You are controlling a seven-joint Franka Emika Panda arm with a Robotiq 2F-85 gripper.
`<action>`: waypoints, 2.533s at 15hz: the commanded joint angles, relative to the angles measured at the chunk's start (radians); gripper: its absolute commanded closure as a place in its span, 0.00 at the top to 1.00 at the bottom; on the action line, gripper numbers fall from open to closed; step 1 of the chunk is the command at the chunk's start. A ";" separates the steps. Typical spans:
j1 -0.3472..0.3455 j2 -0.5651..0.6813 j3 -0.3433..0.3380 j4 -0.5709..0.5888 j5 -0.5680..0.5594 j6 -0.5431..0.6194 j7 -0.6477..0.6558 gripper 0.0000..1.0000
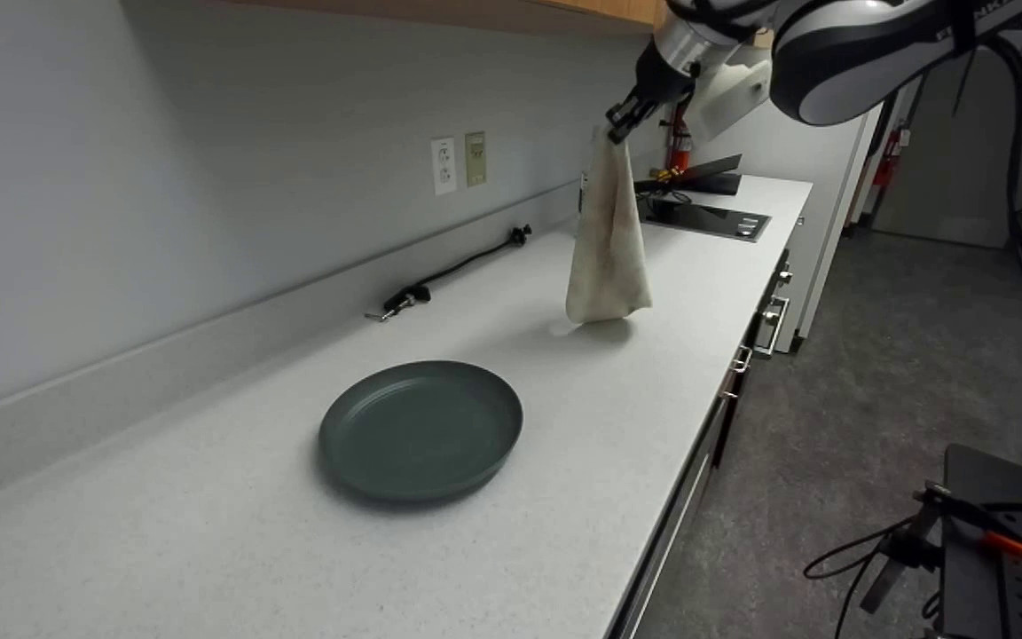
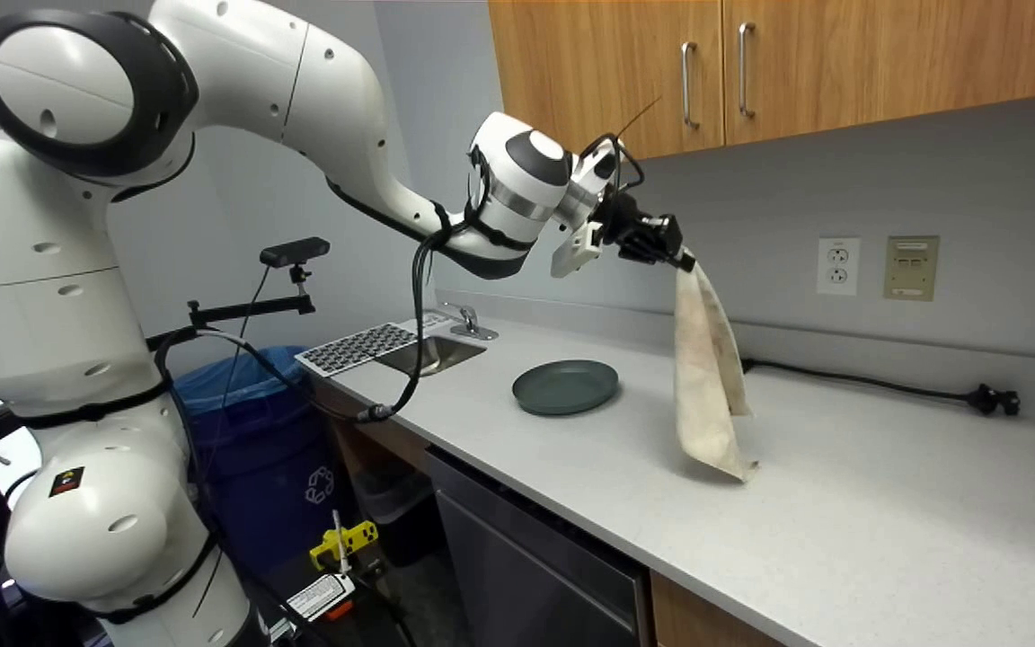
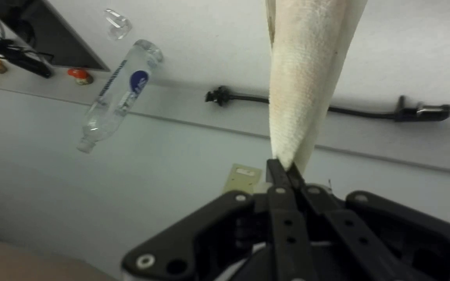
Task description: Unfold the towel
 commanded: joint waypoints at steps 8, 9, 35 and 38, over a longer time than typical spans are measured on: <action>0.089 0.023 0.170 -0.327 0.586 0.180 -0.565 0.00; 0.038 0.029 0.253 -0.338 0.658 0.161 -0.638 0.00; -0.041 0.312 0.075 -0.045 0.987 -0.385 -1.135 1.00; -0.054 0.357 0.090 0.009 1.017 -0.422 -1.137 1.00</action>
